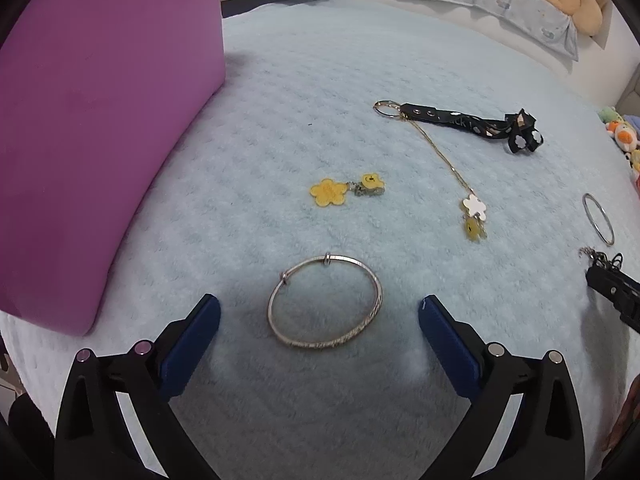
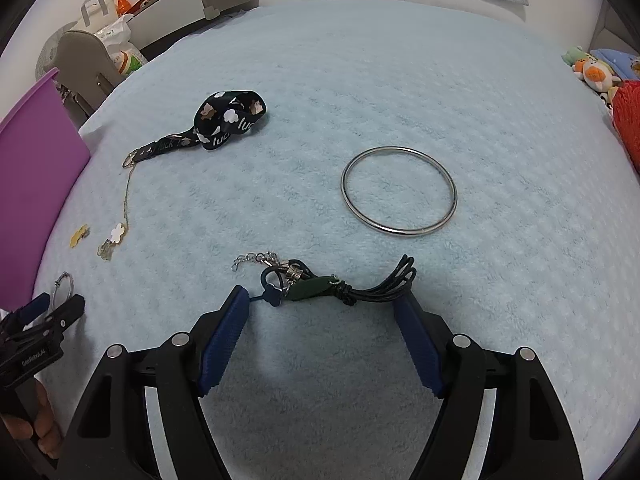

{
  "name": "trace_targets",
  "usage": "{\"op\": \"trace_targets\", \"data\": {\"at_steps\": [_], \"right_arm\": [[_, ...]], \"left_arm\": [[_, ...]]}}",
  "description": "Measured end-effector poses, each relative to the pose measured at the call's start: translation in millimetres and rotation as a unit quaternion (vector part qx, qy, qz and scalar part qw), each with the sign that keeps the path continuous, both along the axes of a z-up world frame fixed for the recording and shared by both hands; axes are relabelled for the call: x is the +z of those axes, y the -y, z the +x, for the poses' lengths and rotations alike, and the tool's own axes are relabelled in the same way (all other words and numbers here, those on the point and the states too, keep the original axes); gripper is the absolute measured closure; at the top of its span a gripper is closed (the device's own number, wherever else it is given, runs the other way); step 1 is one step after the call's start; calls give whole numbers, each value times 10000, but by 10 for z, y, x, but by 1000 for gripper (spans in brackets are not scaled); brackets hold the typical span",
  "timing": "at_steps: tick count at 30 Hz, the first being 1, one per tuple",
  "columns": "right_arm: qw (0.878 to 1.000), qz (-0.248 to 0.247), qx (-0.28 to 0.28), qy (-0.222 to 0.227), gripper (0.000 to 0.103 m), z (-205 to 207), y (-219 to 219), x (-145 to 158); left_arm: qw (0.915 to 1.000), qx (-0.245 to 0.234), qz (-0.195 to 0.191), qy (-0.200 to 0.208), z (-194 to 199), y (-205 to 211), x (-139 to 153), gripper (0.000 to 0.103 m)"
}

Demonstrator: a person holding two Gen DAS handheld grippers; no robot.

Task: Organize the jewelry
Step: 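Close the right tool on the green keychain while the left tool closes on the silver bangle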

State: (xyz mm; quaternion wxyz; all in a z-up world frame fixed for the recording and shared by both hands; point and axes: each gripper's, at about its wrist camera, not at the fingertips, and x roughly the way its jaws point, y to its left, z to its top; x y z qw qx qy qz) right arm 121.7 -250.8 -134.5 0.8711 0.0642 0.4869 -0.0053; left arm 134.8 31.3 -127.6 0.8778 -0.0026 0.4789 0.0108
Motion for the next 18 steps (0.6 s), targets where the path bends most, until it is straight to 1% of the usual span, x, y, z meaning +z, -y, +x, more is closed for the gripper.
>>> {"op": "trace_targets", "data": {"at_steps": [5,7,11,12,13,14,15,16,18], "right_arm": [[10000,-65,-21,38,29,49,-23,-20],[9999,-152,-31,47,28,66,-53,-35],[9994,-325,-23,89,28,72,-115,-61],[9994,-342,-24,104,28,66,-122,-61],[9993,-359,-21,114,29,56,-128,-60],[9992,-370,-16,115,29,49,-131,-60],[9992,-379,-6,118,30,39,-132,-59],[9992,-383,10,123,33,29,-133,-56],[9991,-400,29,144,37,16,-161,-46]], "left_arm": [[9999,57,73,107,84,38,-42,6],[9998,71,32,203,89,31,-58,6],[9997,74,52,240,77,48,-60,6],[9997,79,42,240,75,45,-57,7],[9996,88,49,262,63,45,-47,13],[9995,84,57,285,50,43,-33,16],[9994,80,66,324,30,44,-12,23],[9993,92,72,344,1,47,5,29],[9993,132,23,346,-6,17,13,34]]}}
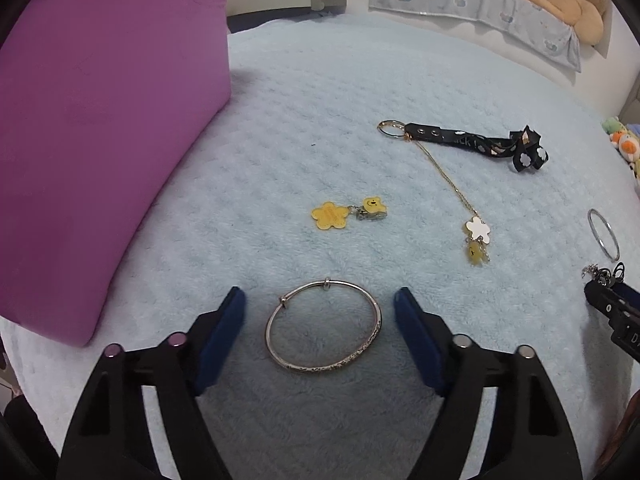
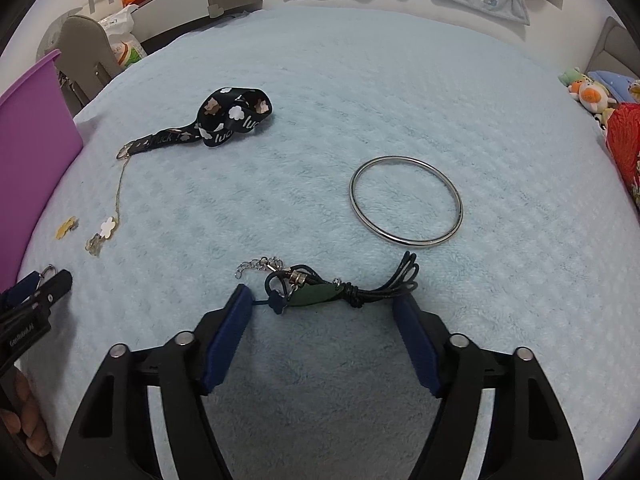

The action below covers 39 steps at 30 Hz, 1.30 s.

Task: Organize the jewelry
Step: 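Close the right tool on the green keychain while the left tool closes on the silver bangle, then carry the keychain in the right tool while the left tool carries the bangle over the bin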

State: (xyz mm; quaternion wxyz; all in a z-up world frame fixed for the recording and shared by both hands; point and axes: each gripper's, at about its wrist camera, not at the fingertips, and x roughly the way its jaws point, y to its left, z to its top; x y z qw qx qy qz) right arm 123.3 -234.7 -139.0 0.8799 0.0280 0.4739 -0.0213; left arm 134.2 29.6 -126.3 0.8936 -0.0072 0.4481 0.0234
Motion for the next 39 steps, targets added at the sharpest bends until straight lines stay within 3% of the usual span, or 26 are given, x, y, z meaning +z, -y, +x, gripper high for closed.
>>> {"op": "trace_targets", "data": {"at_steps": [4,7,10,14,27,39], "right_arm": [[10000,27,75,38,51,-53,-14,21],[9999,36,121,53,65,-126,1,45],[9999,104,114,52,87,-192,42,87],[9992,383,74,36,95,-274,108,129],[9963,839,-31,194,98,-579,213,372],[9953,945,-196,40,96,-283,205,277]], "left_arm": [[9999,-76,-76,6,-17,-20,30,52],[9999,-157,41,-21,-26,11,41,53],[9998,-130,-107,-54,-56,-38,69,53],[9996,-137,-225,-72,-137,-74,135,53],[9980,-466,-401,134,-445,18,481,53],[9978,-480,-440,139,-470,12,521,53]]}}
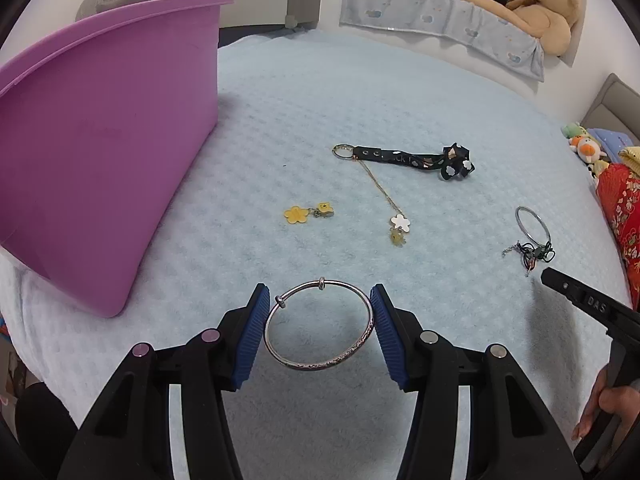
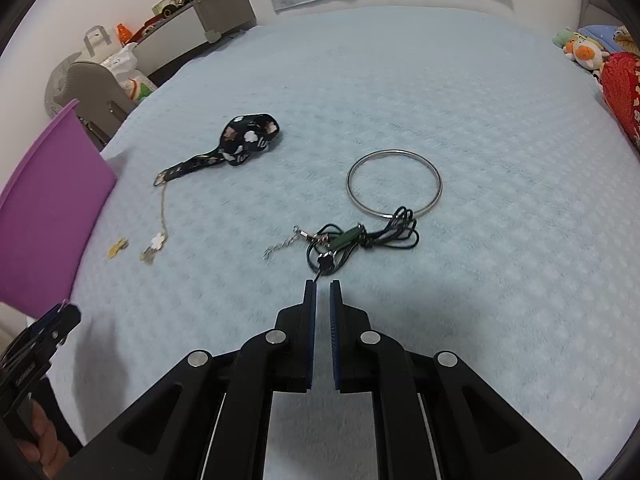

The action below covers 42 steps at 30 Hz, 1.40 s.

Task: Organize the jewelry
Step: 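Carry the keychain in the right tool while the left tool carries the bangle over the bin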

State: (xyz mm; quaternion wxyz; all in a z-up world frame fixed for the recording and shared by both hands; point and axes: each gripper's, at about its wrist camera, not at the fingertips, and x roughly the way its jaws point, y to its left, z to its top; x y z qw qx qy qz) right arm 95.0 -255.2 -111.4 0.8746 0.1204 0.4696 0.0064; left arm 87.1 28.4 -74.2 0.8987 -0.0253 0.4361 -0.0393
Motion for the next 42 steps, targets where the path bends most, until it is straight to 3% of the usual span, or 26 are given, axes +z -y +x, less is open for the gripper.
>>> {"op": "trace_targets", "data": {"at_steps": [1,2,4,18,21,22,28,35,42], "right_arm": [[10000,-12,-19,-22,91,33,0,-13],[10000,-13,-36,-40,74,54,8,-23],[9999,-23,-100,-49,55,98,18,-39],[9975,-643,-273,-73,55,423,-114,-228],[9974,-705,-167,56,78,380,-123,-212],[9975,-691,-132,94,92,353,-116,-200],[9988,-433,-21,239,92,168,-95,-111],[9987,-133,98,484,92,-94,-140,248],[9950,180,338,927,92,-251,-298,888]], "left_arm": [[10000,3,-9,-6,4,-3,0,53],[10000,6,-13,-7,5,-5,-3,53],[10000,5,-16,-12,5,-6,-5,53],[9998,69,-16,-185,44,-39,-107,53],[9998,89,-35,-193,47,-50,-105,53],[9998,92,-40,-196,49,-51,-103,53],[9998,65,-100,-158,31,-40,-48,53],[9997,-86,-182,99,-66,-17,224,53],[9979,-204,-381,484,-155,-107,734,53]]}}
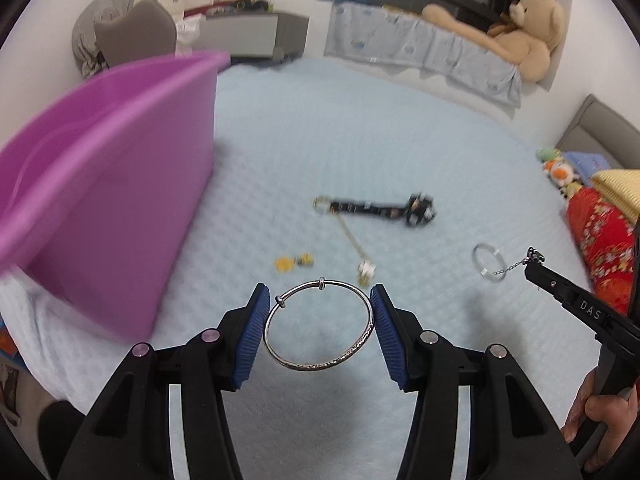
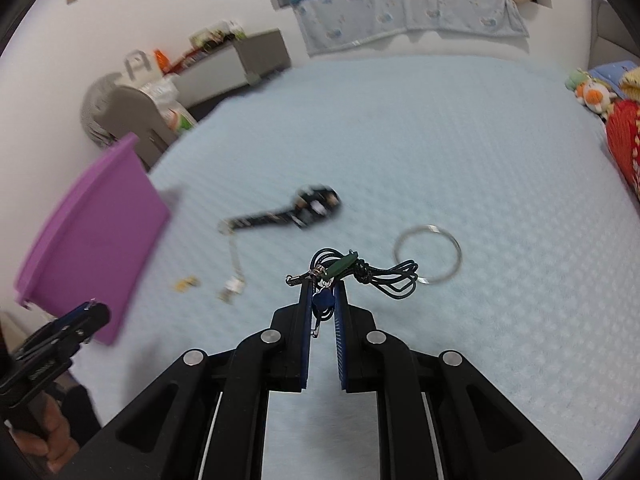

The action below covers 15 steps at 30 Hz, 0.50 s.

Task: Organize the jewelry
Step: 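Carry the keychain in the right tool while the left tool carries the bangle over the bin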

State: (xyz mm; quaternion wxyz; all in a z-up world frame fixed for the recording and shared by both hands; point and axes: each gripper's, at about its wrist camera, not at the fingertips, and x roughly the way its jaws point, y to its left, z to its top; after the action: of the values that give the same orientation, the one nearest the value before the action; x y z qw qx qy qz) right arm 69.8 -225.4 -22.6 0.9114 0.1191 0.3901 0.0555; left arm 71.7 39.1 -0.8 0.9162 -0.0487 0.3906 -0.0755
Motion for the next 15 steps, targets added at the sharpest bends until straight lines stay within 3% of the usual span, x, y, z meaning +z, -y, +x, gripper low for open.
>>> {"op": "trace_targets", "data": {"at_steps": [10,15], "right_arm": [[9914,505,946,750,92,140,-691,982],[9809,701,1568,912,92,358,-1251,1304]], "left_arm": [[9965,132,-43,822,80,-508,1007,52],[9941,442,63,989,175,-907,1305,52]]}}
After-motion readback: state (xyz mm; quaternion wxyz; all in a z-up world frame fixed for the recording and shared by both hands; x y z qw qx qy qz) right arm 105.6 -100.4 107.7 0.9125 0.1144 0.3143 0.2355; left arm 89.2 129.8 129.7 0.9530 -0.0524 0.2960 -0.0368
